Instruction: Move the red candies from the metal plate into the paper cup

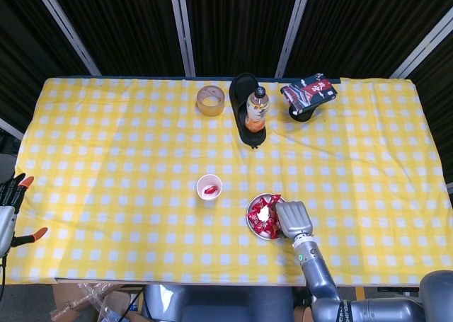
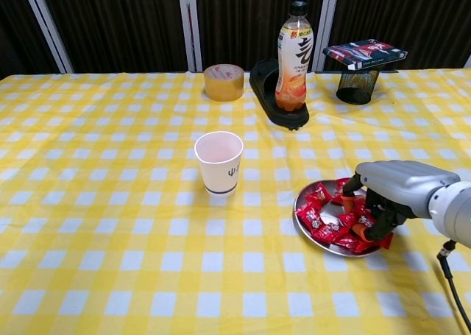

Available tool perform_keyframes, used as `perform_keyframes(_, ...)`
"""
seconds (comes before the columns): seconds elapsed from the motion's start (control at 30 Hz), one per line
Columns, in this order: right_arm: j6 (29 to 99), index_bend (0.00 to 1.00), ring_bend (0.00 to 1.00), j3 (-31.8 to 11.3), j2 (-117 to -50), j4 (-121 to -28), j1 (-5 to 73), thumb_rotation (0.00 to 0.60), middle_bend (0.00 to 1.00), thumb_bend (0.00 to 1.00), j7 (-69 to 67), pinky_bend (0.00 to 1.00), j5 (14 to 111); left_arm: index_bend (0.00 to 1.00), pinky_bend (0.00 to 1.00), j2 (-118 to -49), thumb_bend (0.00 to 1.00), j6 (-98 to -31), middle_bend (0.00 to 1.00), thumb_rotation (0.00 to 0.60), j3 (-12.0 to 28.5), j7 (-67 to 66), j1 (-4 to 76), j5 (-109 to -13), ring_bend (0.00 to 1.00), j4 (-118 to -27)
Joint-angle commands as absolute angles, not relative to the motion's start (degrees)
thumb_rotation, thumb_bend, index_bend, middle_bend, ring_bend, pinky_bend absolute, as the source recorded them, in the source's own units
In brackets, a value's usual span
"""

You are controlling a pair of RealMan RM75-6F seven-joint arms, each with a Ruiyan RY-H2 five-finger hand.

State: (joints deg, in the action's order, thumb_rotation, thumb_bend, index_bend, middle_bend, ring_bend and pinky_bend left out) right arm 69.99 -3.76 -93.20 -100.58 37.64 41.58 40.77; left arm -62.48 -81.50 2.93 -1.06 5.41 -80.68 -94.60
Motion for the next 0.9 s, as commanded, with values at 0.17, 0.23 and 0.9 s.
perform_keyframes(0.17,70.1,0.59,0.92,-4.1,-92.7,-102.0,37.5,0.600,0.89,0.59,41.3,0.95,42.3,0.00,0.00,-62.5,0.05,-81.6,0.00,0.600,2.9,-0.9,5.4,-80.8,0.00,-94.6)
perform_keyframes(0.23,70.4,0.59,0.92,-4.7,-92.4,-102.9,37.6,0.600,0.89,0.59,41.4,0.95,42.7,0.00,0.00,-62.5,0.05,-81.6,0.00,0.600,2.9,-0.9,5.4,-80.9,0.00,-94.6)
perform_keyframes(0.9,72.0,0.59,0.92,-17.4,-89.0,-112.6,46.5,0.600,0.89,0.59,48.7,0.95,36.8,0.00,0.00,-62.0,0.05,-80.7,0.00,0.600,3.0,-0.1,5.6,-80.2,0.00,-95.0)
